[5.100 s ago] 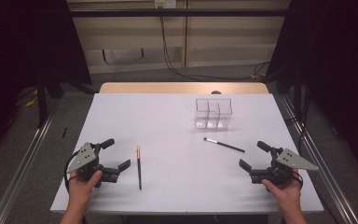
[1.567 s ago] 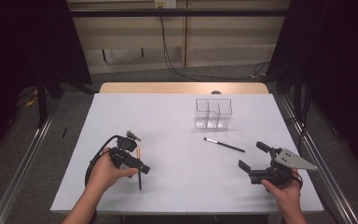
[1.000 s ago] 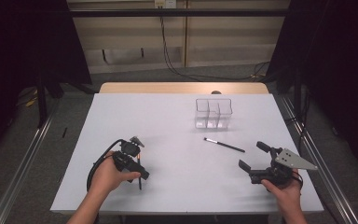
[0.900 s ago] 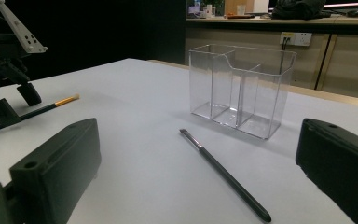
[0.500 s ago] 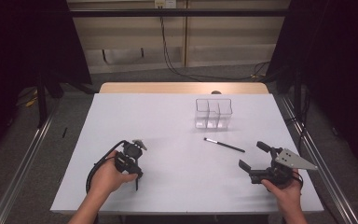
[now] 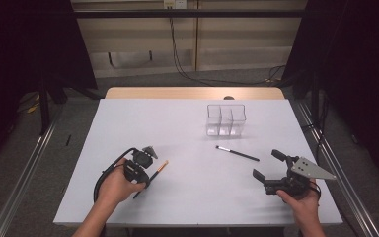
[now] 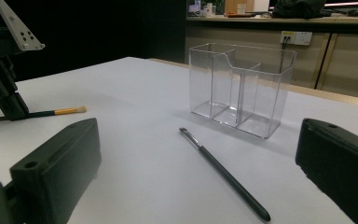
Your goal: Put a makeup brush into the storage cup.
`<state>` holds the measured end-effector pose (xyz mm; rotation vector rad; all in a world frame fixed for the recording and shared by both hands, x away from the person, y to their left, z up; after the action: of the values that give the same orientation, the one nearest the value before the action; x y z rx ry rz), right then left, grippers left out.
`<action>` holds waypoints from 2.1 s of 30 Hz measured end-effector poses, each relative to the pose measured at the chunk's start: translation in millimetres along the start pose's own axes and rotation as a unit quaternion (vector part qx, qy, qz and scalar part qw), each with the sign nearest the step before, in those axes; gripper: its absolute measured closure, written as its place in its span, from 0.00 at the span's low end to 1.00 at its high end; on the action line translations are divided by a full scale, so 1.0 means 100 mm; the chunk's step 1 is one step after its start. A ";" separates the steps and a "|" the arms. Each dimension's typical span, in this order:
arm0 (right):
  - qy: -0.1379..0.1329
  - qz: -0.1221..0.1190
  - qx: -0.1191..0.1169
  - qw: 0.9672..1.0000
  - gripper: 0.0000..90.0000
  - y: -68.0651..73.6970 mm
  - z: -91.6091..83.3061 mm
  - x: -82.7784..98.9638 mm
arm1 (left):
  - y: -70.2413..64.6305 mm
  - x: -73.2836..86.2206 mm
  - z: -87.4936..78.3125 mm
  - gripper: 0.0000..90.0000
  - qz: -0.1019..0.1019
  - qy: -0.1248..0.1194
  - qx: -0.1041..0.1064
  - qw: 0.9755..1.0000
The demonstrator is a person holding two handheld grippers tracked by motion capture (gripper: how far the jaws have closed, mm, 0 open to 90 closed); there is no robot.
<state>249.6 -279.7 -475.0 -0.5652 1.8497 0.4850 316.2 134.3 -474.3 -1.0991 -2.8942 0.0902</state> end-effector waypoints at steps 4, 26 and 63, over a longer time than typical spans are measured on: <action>-0.001 0.001 0.000 1.000 0.00 0.00 0.00 0.00 | 0.02 0.01 -0.01 0.94 0.000 -0.003 0.007 1.000; 0.005 0.003 0.003 1.000 0.00 -0.01 0.01 0.01 | 0.21 0.00 -0.13 0.94 -0.045 -0.176 0.050 0.982; 0.007 -0.003 -0.001 1.000 0.00 0.00 0.02 0.01 | 0.06 -0.12 -0.35 0.94 -0.040 -0.498 0.091 0.862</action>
<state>250.7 -278.2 -476.6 -0.5769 1.8614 0.4784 331.4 132.0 -440.3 -1.1024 -3.6252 1.2532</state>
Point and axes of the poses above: each handheld gripper's, and its own axes: z roughly forward along the jaws, x roughly out of its underside, y roughly to its left, the point moved 3 cm from there along z, roughly forward along the jaws, and after that the axes turned 9 degrees about y, right-handed, at the moved point
